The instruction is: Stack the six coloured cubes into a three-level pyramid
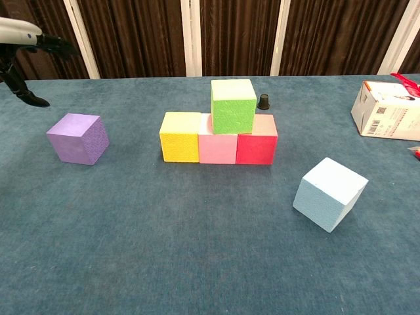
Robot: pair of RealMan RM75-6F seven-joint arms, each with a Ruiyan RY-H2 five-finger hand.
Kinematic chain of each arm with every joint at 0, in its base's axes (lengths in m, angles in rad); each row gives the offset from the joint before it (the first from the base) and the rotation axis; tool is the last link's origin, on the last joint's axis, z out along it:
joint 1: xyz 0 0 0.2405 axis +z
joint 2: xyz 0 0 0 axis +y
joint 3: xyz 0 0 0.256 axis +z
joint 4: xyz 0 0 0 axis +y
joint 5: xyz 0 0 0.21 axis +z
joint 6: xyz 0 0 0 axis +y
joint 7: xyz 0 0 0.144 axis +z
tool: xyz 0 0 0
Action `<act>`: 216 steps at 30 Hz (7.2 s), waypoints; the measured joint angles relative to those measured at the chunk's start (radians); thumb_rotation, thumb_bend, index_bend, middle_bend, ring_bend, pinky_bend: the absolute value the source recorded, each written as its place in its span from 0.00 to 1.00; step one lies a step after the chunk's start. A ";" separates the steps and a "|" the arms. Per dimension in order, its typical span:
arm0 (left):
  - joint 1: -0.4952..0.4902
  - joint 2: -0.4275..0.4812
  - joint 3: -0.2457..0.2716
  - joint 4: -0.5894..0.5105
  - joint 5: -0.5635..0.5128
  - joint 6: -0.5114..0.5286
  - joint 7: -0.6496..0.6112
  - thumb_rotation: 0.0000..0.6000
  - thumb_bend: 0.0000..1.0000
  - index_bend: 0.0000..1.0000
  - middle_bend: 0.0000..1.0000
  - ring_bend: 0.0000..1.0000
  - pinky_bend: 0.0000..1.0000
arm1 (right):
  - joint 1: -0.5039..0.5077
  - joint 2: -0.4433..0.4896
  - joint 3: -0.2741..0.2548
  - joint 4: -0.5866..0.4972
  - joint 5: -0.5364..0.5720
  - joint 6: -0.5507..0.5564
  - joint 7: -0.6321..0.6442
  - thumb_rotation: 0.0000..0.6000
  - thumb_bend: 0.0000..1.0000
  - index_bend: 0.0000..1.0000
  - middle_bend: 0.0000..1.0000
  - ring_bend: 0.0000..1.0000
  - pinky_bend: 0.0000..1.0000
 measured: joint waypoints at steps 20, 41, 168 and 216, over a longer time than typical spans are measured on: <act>0.089 0.206 0.138 0.165 0.949 -0.224 -0.871 1.00 0.33 0.10 0.10 0.00 0.00 | 0.007 -0.015 -0.007 -0.006 0.012 -0.011 -0.034 1.00 0.13 0.00 0.03 0.00 0.00; 0.334 0.144 0.183 0.178 0.863 0.152 -0.643 1.00 0.33 0.08 0.09 0.00 0.00 | 0.005 -0.001 -0.024 -0.020 -0.023 -0.024 -0.001 1.00 0.13 0.00 0.03 0.00 0.00; -0.118 0.041 0.017 0.060 0.036 -0.132 -0.223 1.00 0.42 0.33 0.33 0.00 0.00 | 0.028 -0.022 -0.035 0.016 -0.045 -0.016 -0.065 1.00 0.13 0.00 0.03 0.00 0.00; -0.410 -0.278 -0.084 0.088 -0.483 0.064 0.147 1.00 0.38 0.35 0.31 0.00 0.00 | 0.017 0.054 -0.154 0.048 -0.379 0.059 -0.091 1.00 0.13 0.00 0.03 0.00 0.00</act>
